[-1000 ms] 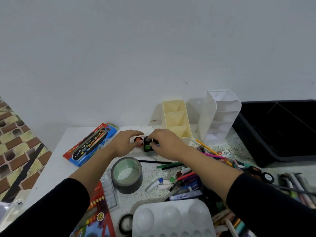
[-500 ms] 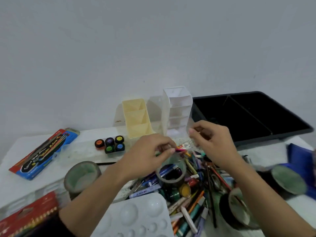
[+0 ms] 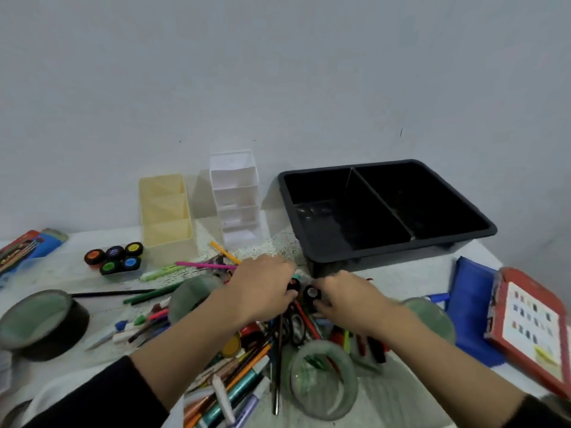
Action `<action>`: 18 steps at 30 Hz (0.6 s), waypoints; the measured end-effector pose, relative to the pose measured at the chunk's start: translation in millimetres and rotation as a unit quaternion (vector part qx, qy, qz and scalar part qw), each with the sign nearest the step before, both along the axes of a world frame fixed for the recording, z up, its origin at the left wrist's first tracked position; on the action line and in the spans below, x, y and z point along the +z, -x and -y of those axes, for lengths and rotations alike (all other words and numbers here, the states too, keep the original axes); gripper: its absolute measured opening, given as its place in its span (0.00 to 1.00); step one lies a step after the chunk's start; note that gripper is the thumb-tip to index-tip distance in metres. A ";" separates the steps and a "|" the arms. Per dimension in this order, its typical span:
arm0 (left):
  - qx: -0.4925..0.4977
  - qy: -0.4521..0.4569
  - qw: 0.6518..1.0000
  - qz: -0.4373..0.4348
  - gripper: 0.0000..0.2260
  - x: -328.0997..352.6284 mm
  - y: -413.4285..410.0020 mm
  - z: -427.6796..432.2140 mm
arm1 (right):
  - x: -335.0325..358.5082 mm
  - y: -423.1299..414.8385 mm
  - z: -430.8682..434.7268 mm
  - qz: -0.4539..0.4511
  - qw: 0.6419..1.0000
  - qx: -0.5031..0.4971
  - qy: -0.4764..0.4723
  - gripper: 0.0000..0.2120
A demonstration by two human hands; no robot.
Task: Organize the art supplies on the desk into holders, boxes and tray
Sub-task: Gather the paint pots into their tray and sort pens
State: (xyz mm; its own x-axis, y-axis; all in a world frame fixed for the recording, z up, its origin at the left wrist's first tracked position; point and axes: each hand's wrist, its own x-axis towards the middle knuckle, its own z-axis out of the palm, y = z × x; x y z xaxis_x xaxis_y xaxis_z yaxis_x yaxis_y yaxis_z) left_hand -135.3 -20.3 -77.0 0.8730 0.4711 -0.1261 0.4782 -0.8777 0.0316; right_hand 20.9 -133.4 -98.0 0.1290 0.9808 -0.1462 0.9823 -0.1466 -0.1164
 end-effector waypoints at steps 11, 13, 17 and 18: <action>0.079 0.023 0.996 0.025 0.14 -26.8 -20.0 2.8 | -22.0 -13.5 -5.9 -0.029 0.995 0.051 -0.078 0.11; 0.086 0.030 0.995 0.039 0.14 -23.3 -21.1 2.2 | -23.0 -16.8 -6.8 -0.050 0.993 0.055 -0.092 0.10; 0.116 0.064 0.987 0.096 0.10 -8.9 -12.8 0.1 | -20.1 -17.5 -6.6 -0.083 0.984 0.055 -0.149 0.14; 0.123 0.067 0.984 0.107 0.10 -2.4 -8.4 -0.7 | -17.8 -16.2 -6.7 -0.089 0.982 0.057 -0.156 0.12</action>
